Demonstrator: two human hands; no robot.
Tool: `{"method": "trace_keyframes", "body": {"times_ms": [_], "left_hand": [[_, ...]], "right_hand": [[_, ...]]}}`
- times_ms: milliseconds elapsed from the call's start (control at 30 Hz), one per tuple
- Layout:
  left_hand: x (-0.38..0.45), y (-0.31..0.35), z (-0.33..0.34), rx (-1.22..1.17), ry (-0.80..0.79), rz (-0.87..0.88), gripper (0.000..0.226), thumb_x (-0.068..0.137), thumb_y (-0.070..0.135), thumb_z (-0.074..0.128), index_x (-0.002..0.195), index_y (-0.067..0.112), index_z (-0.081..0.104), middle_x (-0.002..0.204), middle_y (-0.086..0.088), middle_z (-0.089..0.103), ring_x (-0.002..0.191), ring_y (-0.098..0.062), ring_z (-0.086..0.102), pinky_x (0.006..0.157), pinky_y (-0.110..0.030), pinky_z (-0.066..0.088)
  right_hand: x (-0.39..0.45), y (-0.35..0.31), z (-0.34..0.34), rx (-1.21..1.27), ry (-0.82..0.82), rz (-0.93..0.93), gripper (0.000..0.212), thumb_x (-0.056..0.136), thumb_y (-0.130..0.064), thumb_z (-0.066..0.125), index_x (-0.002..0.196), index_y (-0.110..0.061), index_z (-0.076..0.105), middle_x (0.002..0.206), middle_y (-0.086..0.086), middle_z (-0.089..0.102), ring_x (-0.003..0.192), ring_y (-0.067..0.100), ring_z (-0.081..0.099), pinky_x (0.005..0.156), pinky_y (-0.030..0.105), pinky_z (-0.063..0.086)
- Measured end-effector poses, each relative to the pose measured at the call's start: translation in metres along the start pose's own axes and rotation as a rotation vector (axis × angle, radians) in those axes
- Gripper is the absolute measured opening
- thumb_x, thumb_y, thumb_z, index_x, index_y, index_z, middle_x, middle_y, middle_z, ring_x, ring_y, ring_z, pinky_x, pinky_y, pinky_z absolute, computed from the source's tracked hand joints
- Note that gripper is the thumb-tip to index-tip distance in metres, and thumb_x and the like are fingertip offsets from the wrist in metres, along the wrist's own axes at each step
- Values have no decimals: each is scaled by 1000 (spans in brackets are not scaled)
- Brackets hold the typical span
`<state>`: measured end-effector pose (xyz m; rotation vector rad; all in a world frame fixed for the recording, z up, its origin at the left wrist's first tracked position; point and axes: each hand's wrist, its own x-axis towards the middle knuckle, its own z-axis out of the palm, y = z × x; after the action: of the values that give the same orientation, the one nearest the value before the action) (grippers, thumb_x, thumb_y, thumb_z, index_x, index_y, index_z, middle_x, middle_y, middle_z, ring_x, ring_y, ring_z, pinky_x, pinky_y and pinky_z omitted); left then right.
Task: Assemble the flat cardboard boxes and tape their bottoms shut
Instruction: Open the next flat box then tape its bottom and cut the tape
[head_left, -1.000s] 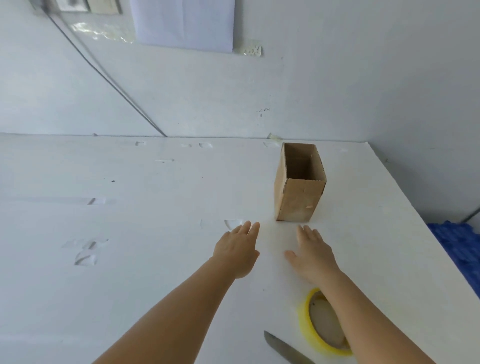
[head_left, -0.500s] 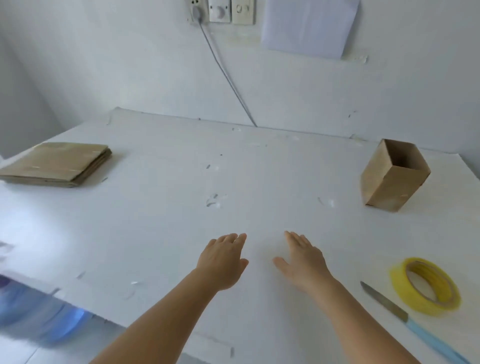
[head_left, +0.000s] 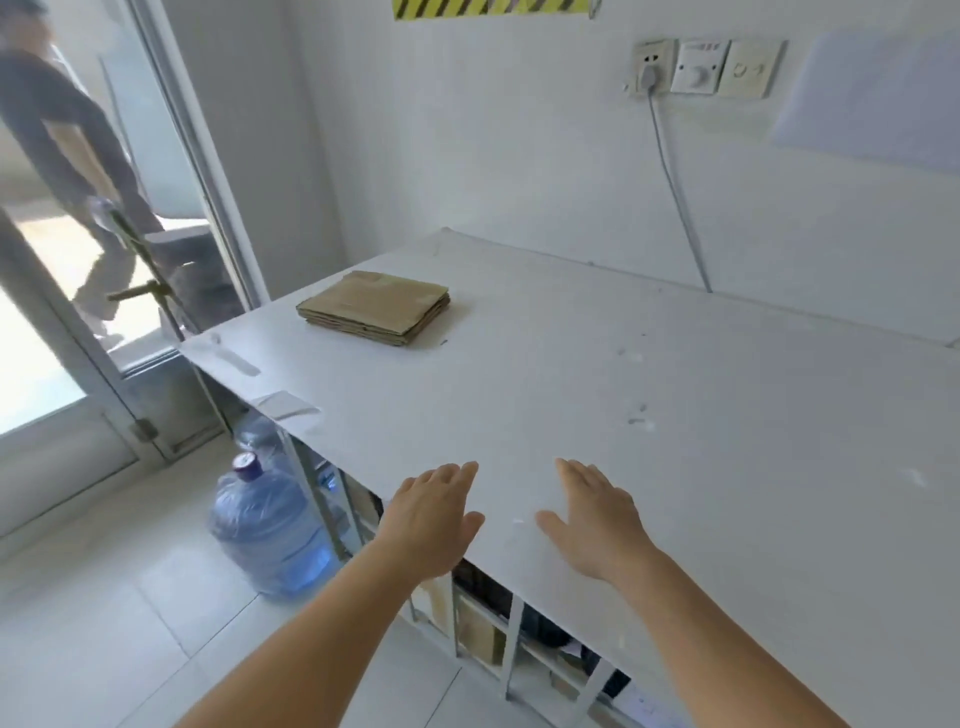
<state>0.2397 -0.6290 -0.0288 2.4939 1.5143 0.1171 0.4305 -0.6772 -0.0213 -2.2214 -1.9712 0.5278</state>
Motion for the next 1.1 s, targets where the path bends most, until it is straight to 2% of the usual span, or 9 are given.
{"method": "trace_keyframes", "body": {"times_ms": [300,667,933,1100], "left_hand": [[14,-110,-39,-10,109,-171,61,96,40,42,149,22,18,148,1,36,134,-20,36,109,-36,26],[127,-234,-93,45,142,-257,61,97,44,39,149,23,18,151,1,34,135,-21,34,110,-35,24],[210,-297,-104,43,152,-250,61,96,45,40,149,23,20,151,2,35,136,-21,34,110,-35,24],[266,-338,-98,39,117,-200,61,96,46,40,149,22,21,151,2,33,138,-21,31,112,-36,22]], "right_hand": [[92,-98,14,-43,-30,-179,69,97,-44,35,152,-15,5,160,1,7,147,20,3,118,41,11],[265,-185,11,-23,-16,-267,69,96,-44,37,151,-13,8,159,1,10,146,18,7,117,41,13],[355,-208,0,-35,-4,-213,68,96,-44,39,150,-14,10,159,2,10,147,18,5,116,40,12],[397,-213,7,-9,-4,-101,65,96,-42,38,150,-15,13,157,3,15,145,20,10,114,38,14]]}}
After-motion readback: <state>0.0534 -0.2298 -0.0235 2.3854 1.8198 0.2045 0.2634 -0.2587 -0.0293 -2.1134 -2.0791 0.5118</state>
